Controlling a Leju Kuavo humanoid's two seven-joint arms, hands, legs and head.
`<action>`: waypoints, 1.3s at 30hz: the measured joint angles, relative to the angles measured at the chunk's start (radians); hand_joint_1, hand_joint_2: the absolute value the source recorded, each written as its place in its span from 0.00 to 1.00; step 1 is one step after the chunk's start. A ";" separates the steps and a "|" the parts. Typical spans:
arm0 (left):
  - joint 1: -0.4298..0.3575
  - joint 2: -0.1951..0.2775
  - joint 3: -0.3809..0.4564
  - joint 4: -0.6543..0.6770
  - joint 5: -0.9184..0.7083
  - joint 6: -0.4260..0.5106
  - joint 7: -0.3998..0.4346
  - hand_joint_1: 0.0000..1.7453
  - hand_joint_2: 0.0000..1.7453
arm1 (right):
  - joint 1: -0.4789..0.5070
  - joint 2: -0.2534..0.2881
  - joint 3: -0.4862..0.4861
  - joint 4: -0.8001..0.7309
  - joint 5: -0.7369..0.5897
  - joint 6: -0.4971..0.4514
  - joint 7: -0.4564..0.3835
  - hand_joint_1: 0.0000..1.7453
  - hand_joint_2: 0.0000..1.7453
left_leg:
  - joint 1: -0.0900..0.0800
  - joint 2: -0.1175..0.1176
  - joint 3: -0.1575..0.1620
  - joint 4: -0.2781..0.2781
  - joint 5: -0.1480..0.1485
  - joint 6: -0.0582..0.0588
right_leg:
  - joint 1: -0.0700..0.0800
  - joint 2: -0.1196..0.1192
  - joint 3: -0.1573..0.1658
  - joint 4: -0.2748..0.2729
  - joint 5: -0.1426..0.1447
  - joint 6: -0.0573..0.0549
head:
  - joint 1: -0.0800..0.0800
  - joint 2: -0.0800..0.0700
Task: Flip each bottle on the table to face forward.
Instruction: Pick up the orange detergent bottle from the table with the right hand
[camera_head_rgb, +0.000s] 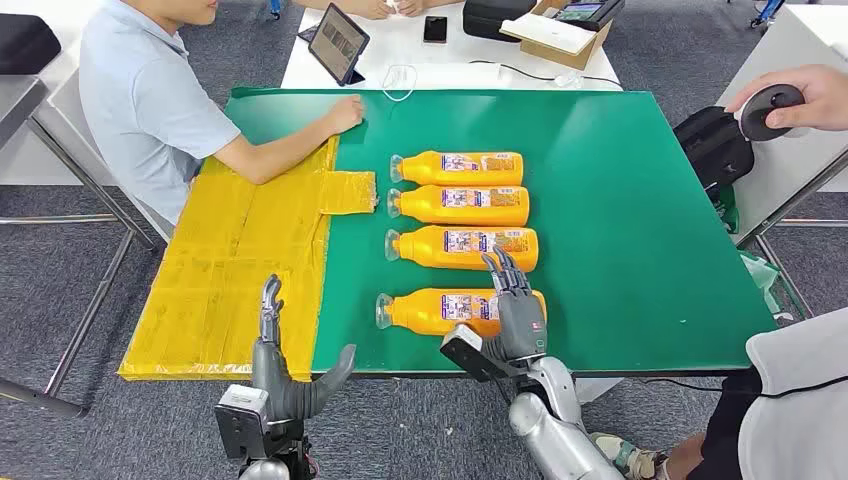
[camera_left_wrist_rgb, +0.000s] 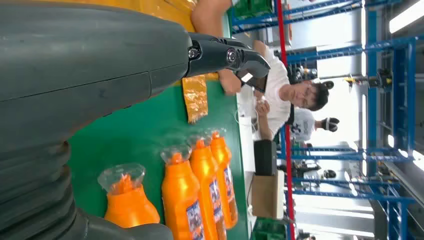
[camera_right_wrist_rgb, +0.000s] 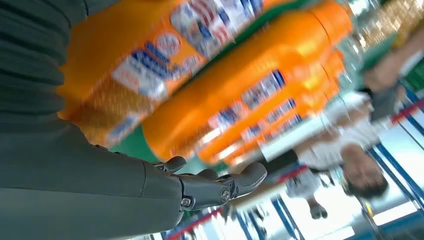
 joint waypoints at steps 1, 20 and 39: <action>0.000 0.001 -0.001 0.000 -0.001 0.000 0.000 0.00 1.00 | -0.002 0.000 0.003 0.008 -0.002 0.001 0.002 0.00 1.00 | 0.000 0.000 0.000 0.000 0.000 0.000 | 0.000 0.000 0.000 0.000 0.000 0.000 | 0.000 0.000; 0.013 0.016 -0.013 -0.046 -0.082 0.001 0.013 0.00 1.00 | -0.066 -0.014 0.091 0.178 0.165 -0.088 0.211 0.00 1.00 | 0.000 0.000 0.004 0.000 0.000 0.000 | 0.000 0.000 0.004 0.000 0.000 0.000 | 0.000 0.000; 0.039 0.021 -0.011 -0.097 -0.117 -0.025 0.069 0.00 1.00 | -0.147 -0.042 0.145 0.204 0.403 0.078 0.470 0.00 1.00 | 0.000 0.001 0.008 0.000 0.000 0.000 | 0.000 0.001 0.007 0.000 0.000 0.000 | 0.000 0.000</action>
